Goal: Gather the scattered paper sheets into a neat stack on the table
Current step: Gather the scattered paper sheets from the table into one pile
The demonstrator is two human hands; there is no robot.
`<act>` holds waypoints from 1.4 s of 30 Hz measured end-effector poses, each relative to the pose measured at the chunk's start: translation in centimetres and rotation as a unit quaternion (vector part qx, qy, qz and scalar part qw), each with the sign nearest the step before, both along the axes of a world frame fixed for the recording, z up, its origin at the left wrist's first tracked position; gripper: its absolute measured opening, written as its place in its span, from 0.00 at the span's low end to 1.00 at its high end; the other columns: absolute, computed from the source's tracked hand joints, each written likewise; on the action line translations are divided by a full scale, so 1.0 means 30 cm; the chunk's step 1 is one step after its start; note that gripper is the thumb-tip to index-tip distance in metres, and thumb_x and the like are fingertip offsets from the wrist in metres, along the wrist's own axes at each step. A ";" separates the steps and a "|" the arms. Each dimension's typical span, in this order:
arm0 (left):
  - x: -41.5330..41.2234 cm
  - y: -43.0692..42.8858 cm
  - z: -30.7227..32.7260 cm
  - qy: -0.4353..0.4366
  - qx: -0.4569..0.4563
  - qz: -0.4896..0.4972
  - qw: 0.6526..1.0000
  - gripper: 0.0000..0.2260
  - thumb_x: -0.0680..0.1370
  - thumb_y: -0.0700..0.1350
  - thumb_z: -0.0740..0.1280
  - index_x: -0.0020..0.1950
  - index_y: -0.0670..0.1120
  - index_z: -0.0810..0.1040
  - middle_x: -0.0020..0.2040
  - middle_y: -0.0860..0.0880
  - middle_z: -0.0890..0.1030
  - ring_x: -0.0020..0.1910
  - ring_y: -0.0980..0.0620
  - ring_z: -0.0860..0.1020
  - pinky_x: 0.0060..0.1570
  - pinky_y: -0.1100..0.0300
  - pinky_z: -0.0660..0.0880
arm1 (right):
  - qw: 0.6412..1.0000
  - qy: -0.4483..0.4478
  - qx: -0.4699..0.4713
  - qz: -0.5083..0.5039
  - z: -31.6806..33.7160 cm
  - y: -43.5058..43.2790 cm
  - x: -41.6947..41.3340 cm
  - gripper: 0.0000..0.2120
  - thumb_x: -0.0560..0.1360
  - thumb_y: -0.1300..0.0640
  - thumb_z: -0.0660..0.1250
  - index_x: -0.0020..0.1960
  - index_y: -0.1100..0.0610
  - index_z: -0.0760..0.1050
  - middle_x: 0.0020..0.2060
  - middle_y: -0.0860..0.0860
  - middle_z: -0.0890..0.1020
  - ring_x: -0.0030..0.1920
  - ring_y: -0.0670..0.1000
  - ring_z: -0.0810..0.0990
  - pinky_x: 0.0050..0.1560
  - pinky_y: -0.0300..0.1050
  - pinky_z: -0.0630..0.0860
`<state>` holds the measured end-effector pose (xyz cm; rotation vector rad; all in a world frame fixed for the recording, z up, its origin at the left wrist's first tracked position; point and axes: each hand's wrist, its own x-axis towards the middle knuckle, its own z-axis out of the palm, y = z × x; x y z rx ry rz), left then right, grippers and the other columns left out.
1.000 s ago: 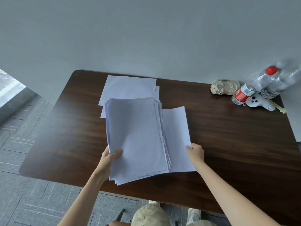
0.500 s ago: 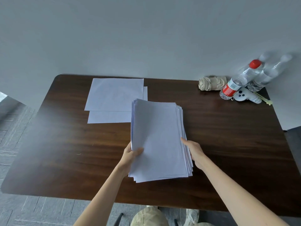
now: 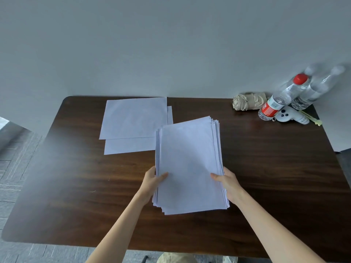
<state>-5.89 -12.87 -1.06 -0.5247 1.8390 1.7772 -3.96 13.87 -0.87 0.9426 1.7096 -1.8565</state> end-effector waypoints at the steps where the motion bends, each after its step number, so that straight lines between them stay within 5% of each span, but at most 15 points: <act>1: -0.032 -0.010 0.001 0.011 -0.038 0.005 0.999 0.11 0.78 0.41 0.69 0.60 0.41 0.77 0.54 0.44 0.84 0.51 0.45 0.83 0.49 0.53 0.82 | 1.000 0.002 -0.003 -0.011 0.001 0.006 -0.008 0.16 0.75 0.66 0.68 0.63 0.58 0.75 0.53 0.56 0.83 0.54 0.58 0.81 0.57 0.56 0.78; 5: -0.147 -0.049 0.011 0.108 -0.224 0.012 0.969 0.07 0.79 0.41 0.67 0.56 0.48 0.79 0.50 0.51 0.83 0.51 0.49 0.82 0.48 0.54 0.79 | 0.999 0.003 -0.011 -0.041 0.003 0.050 -0.031 0.17 0.75 0.65 0.69 0.63 0.58 0.75 0.54 0.58 0.82 0.55 0.60 0.81 0.58 0.58 0.77; 9: -0.271 -0.086 -0.012 0.240 -0.450 -0.137 0.849 0.18 0.77 0.40 0.68 0.66 0.51 0.74 0.69 0.51 0.72 0.69 0.48 0.69 0.57 0.50 0.72 | 0.998 0.001 0.009 -0.061 -0.001 0.096 -0.044 0.17 0.74 0.66 0.69 0.63 0.58 0.76 0.54 0.58 0.82 0.55 0.60 0.81 0.58 0.57 0.77; 12: -0.361 -0.100 -0.039 0.247 -0.488 -0.247 0.800 0.31 0.77 0.48 0.70 0.77 0.54 0.62 0.80 0.49 0.54 0.79 0.46 0.50 0.73 0.42 0.56 | 0.997 -0.003 0.025 -0.069 -0.014 0.115 -0.047 0.17 0.74 0.66 0.69 0.62 0.58 0.76 0.53 0.57 0.82 0.54 0.59 0.81 0.53 0.53 0.78; 15: -0.416 -0.109 -0.075 0.225 -0.504 -0.319 0.770 0.38 0.76 0.57 0.69 0.80 0.55 0.52 0.81 0.48 0.44 0.80 0.45 0.43 0.76 0.43 0.45 | 0.997 -0.002 0.023 -0.080 -0.015 0.121 -0.045 0.15 0.75 0.67 0.68 0.60 0.56 0.76 0.52 0.55 0.82 0.51 0.55 0.81 0.43 0.47 0.77; 19: -0.407 -0.122 -0.114 0.204 -0.528 -0.362 0.741 0.38 0.75 0.62 0.68 0.79 0.56 0.52 0.81 0.49 0.49 0.79 0.45 0.50 0.75 0.41 0.45 | 0.996 -0.001 0.031 -0.087 -0.023 0.131 -0.045 0.15 0.75 0.65 0.69 0.61 0.57 0.75 0.53 0.55 0.82 0.53 0.56 0.81 0.47 0.49 0.77; 24: -0.362 -0.135 -0.131 0.283 -0.551 -0.333 0.711 0.31 0.74 0.57 0.72 0.74 0.50 0.68 0.71 0.45 0.69 0.69 0.41 0.69 0.71 0.41 0.61 | 0.994 -0.002 0.033 -0.105 -0.025 0.151 -0.036 0.16 0.75 0.66 0.69 0.62 0.58 0.75 0.54 0.57 0.82 0.54 0.58 0.80 0.52 0.52 0.78; 27: -0.345 -0.131 -0.143 0.258 -0.571 -0.330 0.706 0.31 0.74 0.54 0.72 0.73 0.45 0.67 0.72 0.42 0.66 0.71 0.39 0.68 0.67 0.34 0.63 | 0.993 -0.007 0.035 -0.108 -0.033 0.156 -0.030 0.16 0.75 0.65 0.69 0.62 0.58 0.75 0.54 0.58 0.82 0.54 0.59 0.80 0.54 0.53 0.78; 31: -0.336 -0.110 -0.135 0.225 -0.583 -0.347 0.700 0.30 0.78 0.53 0.67 0.76 0.41 0.63 0.74 0.38 0.64 0.72 0.37 0.65 0.58 0.41 0.75 | 0.994 -0.018 0.040 -0.104 -0.048 0.154 -0.029 0.18 0.75 0.64 0.69 0.64 0.58 0.74 0.54 0.57 0.81 0.55 0.59 0.80 0.54 0.54 0.78; 37: -0.331 -0.105 -0.129 0.211 -0.638 -0.396 0.626 0.40 0.60 0.31 0.77 0.70 0.40 0.67 0.61 0.34 0.74 0.57 0.34 0.75 0.33 0.49 0.79 | 0.992 -0.030 0.052 -0.107 -0.066 0.144 -0.029 0.18 0.75 0.63 0.69 0.64 0.57 0.73 0.54 0.57 0.80 0.55 0.59 0.79 0.57 0.56 0.77; 39: -0.333 -0.109 -0.110 0.214 -0.632 -0.385 0.637 0.37 0.62 0.29 0.76 0.69 0.41 0.70 0.62 0.37 0.74 0.58 0.37 0.75 0.37 0.50 0.80 | 0.993 -0.034 0.054 -0.104 -0.071 0.142 -0.031 0.18 0.75 0.63 0.70 0.64 0.58 0.73 0.54 0.57 0.80 0.55 0.59 0.79 0.58 0.57 0.77; 42: -0.362 -0.107 -0.036 0.238 -0.603 -0.334 0.684 0.18 0.71 0.28 0.67 0.59 0.40 0.76 0.55 0.41 0.79 0.50 0.42 0.78 0.38 0.53 0.76 | 0.993 -0.037 0.060 -0.097 -0.065 0.134 -0.033 0.18 0.75 0.63 0.70 0.63 0.57 0.73 0.54 0.56 0.80 0.55 0.58 0.79 0.57 0.56 0.77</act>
